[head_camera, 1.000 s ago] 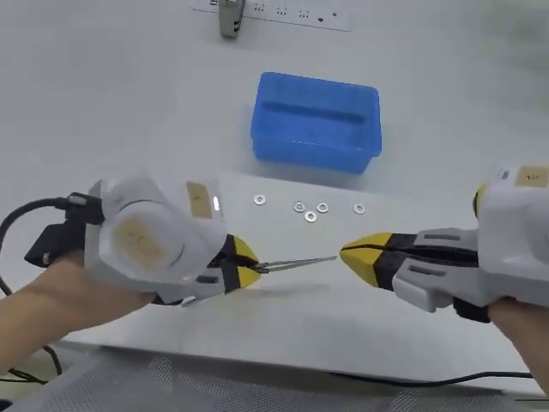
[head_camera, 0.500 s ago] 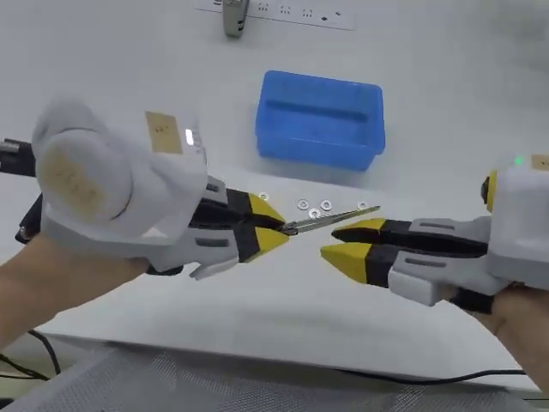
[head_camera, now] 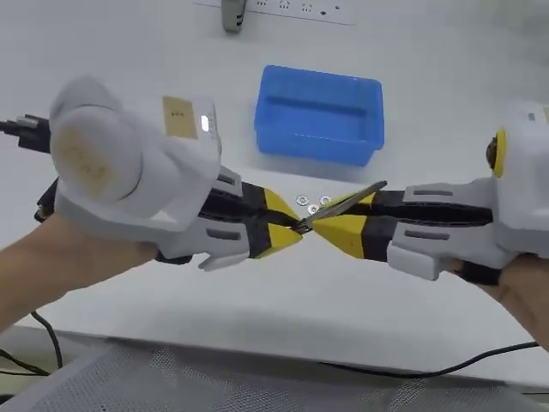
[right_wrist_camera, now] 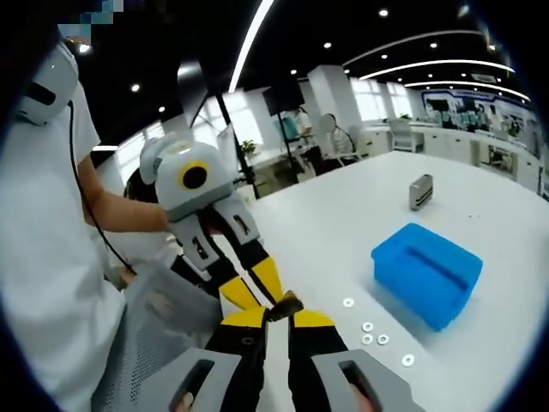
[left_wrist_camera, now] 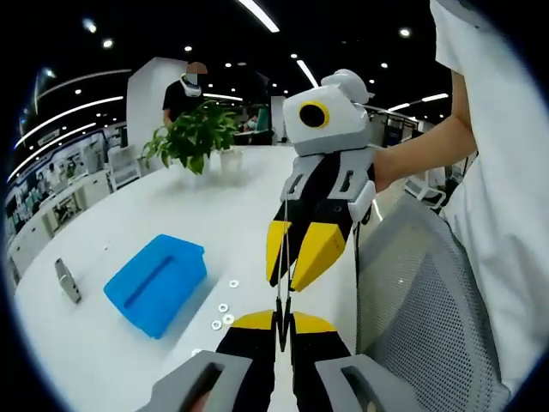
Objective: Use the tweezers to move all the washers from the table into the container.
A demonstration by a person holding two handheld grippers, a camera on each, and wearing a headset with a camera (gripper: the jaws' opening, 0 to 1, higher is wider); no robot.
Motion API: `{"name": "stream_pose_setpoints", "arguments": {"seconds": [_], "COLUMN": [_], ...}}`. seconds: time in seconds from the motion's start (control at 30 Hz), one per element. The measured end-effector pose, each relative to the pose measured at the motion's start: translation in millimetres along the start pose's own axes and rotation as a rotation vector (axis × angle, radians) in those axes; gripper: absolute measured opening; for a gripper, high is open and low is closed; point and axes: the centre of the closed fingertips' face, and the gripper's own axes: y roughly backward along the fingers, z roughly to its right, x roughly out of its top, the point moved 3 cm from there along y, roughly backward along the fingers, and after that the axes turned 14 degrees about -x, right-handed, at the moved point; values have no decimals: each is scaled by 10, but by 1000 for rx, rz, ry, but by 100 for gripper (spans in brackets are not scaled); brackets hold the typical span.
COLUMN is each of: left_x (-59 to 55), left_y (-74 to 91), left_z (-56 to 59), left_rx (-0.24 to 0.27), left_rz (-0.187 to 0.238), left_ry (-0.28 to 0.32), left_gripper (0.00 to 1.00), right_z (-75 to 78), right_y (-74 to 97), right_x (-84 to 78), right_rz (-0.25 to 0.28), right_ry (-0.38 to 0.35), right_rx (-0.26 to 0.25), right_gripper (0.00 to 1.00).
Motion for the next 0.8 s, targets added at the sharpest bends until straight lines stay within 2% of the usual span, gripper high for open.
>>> {"name": "stream_pose_setpoints", "arguments": {"seconds": [0.13,0.27,0.4,0.47,0.57,0.8], "left_x": [35,35,58,44,44,15], "left_y": [-31,-35,-40,-39,-51,-70], "left_z": [12,0,9,-26,-40,-58], "left_rx": [-35,-52,-98,-95,-101,-66], "left_rz": [-2,-5,25,27,58,118], "left_ry": [-39,-50,-24,-18,10,68], "left_gripper": [1,1,1,1,2,2], "right_z": [-44,-50,-75,-60,-47,-31], "right_y": [-25,-47,-71,-80,-83,-115], "right_x": [32,35,34,35,47,47], "right_rz": [-24,-46,-66,-71,-84,-86], "right_ry": [91,147,216,248,243,201], "right_rx": [20,30,42,35,40,13], "right_gripper": [4,3,3,3,2,1]}}
